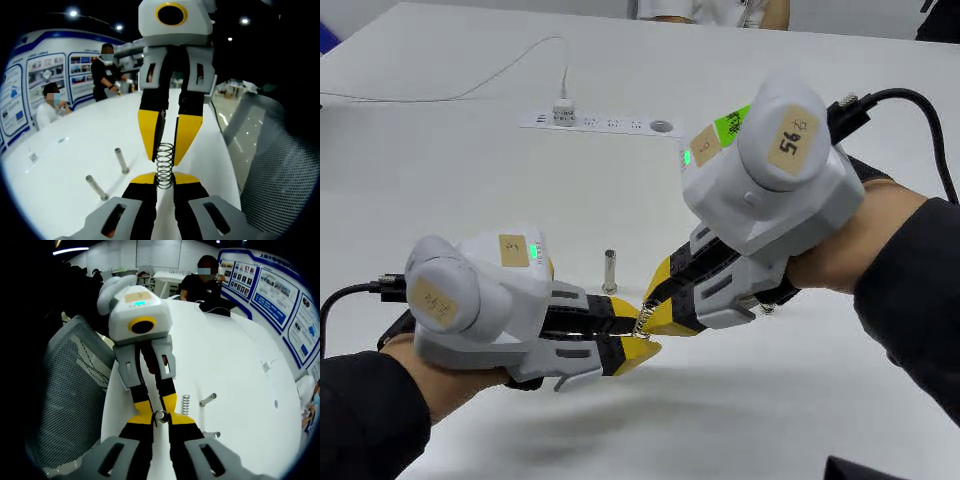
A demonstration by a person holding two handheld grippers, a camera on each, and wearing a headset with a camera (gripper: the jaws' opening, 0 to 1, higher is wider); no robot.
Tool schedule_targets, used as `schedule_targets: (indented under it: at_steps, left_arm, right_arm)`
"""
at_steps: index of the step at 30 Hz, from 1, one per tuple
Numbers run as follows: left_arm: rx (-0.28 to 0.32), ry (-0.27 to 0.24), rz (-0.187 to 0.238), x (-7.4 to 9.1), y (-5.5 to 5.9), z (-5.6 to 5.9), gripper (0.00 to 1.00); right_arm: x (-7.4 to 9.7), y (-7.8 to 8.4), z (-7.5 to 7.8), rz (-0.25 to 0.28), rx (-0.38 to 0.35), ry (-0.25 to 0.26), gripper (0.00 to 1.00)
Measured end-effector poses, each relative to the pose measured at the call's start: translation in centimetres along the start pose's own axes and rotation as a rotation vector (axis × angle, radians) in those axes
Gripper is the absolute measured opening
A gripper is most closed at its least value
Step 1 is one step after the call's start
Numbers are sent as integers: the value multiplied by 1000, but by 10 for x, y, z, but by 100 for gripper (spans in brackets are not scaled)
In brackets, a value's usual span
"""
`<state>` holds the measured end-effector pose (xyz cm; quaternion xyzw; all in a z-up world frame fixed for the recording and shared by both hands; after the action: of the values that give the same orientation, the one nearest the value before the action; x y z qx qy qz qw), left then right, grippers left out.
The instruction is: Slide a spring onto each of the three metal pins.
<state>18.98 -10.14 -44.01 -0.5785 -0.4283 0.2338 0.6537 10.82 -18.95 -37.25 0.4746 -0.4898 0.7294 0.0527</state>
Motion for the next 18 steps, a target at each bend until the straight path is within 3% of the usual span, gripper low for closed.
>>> schedule_targets:
  at_steps: [18]
  left_arm:
    - [58,-55,-9,14,10,-4,27]
  right_arm:
    - [15,11,14,-32,-27,49,12]
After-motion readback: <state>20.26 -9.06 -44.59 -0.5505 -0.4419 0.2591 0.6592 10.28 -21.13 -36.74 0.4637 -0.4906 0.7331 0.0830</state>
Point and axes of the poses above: the centre of the closed fingertips' face, and the gripper's own axes: x roughly backward along the fingers, z roughly to its right, y roughly out of its underside, the point moved 10 cm from there along x, roughly backward along the fingers, and after that the axes turned 6 degrees about z, right-handed, at the moved point
